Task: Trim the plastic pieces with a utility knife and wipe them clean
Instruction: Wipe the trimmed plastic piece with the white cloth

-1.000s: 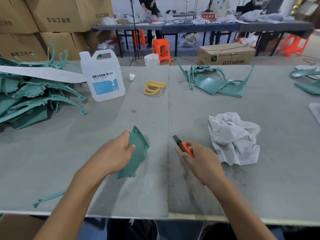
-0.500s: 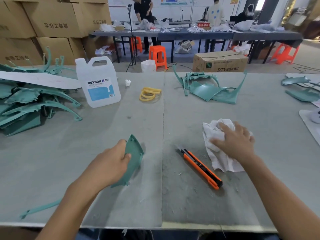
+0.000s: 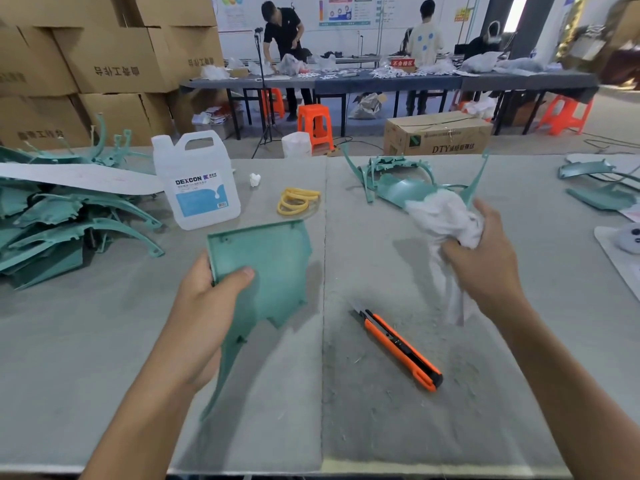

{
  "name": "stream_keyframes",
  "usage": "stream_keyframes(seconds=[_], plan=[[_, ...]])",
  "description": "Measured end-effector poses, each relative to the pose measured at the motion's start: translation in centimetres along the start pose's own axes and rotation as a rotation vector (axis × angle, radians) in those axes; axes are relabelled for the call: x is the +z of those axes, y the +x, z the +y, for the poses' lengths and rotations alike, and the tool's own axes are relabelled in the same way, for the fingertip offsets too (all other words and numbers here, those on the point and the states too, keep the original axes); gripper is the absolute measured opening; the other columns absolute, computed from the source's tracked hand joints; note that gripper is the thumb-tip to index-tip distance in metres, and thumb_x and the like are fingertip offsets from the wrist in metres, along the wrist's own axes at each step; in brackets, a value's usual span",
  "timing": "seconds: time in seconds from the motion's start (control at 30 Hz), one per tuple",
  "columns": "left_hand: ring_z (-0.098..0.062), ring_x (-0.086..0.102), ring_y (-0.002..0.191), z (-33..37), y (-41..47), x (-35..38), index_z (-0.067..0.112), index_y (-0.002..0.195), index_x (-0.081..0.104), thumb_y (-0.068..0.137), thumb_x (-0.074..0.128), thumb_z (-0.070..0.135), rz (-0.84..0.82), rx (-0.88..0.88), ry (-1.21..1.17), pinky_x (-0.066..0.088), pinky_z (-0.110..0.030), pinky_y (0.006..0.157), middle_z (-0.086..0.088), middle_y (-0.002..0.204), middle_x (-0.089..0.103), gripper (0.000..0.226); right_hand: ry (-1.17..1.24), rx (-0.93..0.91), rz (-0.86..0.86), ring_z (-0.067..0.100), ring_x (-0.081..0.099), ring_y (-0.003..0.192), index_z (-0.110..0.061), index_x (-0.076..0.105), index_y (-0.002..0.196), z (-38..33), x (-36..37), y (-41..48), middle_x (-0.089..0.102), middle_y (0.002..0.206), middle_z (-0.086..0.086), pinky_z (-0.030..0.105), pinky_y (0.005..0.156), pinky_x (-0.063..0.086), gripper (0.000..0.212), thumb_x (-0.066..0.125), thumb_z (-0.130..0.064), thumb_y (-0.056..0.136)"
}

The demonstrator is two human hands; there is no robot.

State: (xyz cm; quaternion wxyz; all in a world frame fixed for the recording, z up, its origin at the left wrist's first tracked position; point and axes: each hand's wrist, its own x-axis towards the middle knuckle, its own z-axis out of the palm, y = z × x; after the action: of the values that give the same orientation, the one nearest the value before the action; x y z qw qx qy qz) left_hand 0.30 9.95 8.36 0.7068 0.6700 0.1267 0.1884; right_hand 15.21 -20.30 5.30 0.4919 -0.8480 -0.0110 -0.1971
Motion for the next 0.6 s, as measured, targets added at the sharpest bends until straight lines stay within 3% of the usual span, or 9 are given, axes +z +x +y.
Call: stream_keyframes(seconds=[0.07,0.17,0.2,0.27,0.3,0.37,0.43,0.5,0.6], plan=[[-0.018,0.075,0.092,0.4,-0.7,1.6,0.018,0.115,0.065,0.098,0.051,-0.001,-0.036,-0.057,-0.21,0.059,-0.029,0.069,0.0,0.105,0.077,0.029,0.169,-0.132,0.024,0.018,0.059,0.114,-0.028,0.059,0.132,-4.5,0.5,-2.3,0.065,0.123,-0.001,0.036,0.1,0.048,0.052,0.061,-0.022,0.08],[-0.02,0.076,0.083,0.5,-1.2,3.5,0.012,0.11,0.066,0.098,0.048,-0.001,-0.1,-0.106,-0.359,0.061,-0.029,0.063,-0.007,0.101,0.077,0.025,0.221,-0.405,-0.006,0.008,0.054,0.094,-0.023,0.069,0.102,-9.7,2.9,-6.4,0.063,0.096,-0.006,0.013,0.084,0.042,0.028,0.056,-0.019,0.077],[-0.02,0.075,0.088,0.7,-1.3,4.1,0.011,0.113,0.066,0.099,0.048,0.005,-0.133,-0.125,-0.409,0.062,-0.031,0.069,-0.009,0.105,0.077,0.023,0.227,-0.463,-0.07,0.006,0.051,0.097,-0.017,0.07,0.103,-10.7,4.1,-7.5,0.062,0.1,-0.003,0.01,0.088,0.04,0.026,0.059,-0.011,0.081],[-0.016,0.07,0.109,1.3,-1.9,5.8,0.015,0.125,0.065,0.101,0.047,0.029,-0.194,-0.133,-0.487,0.057,-0.031,0.09,-0.007,0.12,0.073,0.033,0.357,-0.434,-0.311,0.005,0.055,0.11,-0.012,0.066,0.116,-12.3,6.0,-9.8,0.063,0.115,-0.001,0.018,0.099,0.042,0.027,0.063,-0.005,0.09],[-0.011,0.066,0.115,1.1,-2.0,6.3,0.022,0.125,0.067,0.101,0.044,0.038,-0.185,-0.1,-0.501,0.053,-0.025,0.095,-0.002,0.124,0.071,0.037,0.455,-0.365,-0.442,0.0,0.055,0.117,-0.019,0.062,0.124,-12.8,6.7,-11.3,0.063,0.123,-0.011,0.019,0.102,0.042,0.029,0.062,-0.013,0.096],[0.008,0.061,0.112,0.7,-1.7,6.6,0.043,0.109,0.074,0.108,0.029,0.04,-0.145,0.002,-0.527,0.05,-0.011,0.089,0.015,0.117,0.071,0.045,0.572,-0.314,-0.561,-0.01,0.041,0.136,-0.04,0.049,0.142,-13.0,8.0,-13.9,0.052,0.141,-0.029,0.017,0.112,0.032,0.04,0.049,-0.037,0.102],[0.011,0.064,0.104,0.3,-0.9,6.3,0.047,0.105,0.075,0.107,0.02,0.053,-0.131,-0.001,-0.576,0.05,-0.013,0.087,0.024,0.107,0.071,0.055,0.588,-0.359,-0.538,-0.005,0.027,0.147,-0.039,0.042,0.15,-13.1,9.4,-15.3,0.041,0.155,-0.024,0.024,0.121,0.024,0.045,0.035,-0.045,0.106],[0.001,0.063,0.114,0.1,-0.2,6.0,0.033,0.124,0.069,0.098,0.03,0.068,-0.128,-0.043,-0.604,0.047,-0.023,0.1,0.015,0.119,0.07,0.059,0.545,-0.325,-0.46,-0.007,0.023,0.148,-0.031,0.037,0.156,-13.2,10.6,-14.3,0.036,0.159,-0.02,0.023,0.123,0.019,0.049,0.034,-0.039,0.108],[-0.005,0.055,0.13,0.3,-0.4,6.8,0.027,0.138,0.058,0.092,0.043,0.065,-0.186,0.042,-0.447,0.037,-0.029,0.115,0.011,0.138,0.062,0.062,0.488,-0.174,-0.375,-0.022,0.037,0.129,-0.031,0.039,0.153,-13.4,11.2,-10.3,0.046,0.145,-0.027,0.017,0.112,0.03,0.046,0.033,-0.038,0.108]])
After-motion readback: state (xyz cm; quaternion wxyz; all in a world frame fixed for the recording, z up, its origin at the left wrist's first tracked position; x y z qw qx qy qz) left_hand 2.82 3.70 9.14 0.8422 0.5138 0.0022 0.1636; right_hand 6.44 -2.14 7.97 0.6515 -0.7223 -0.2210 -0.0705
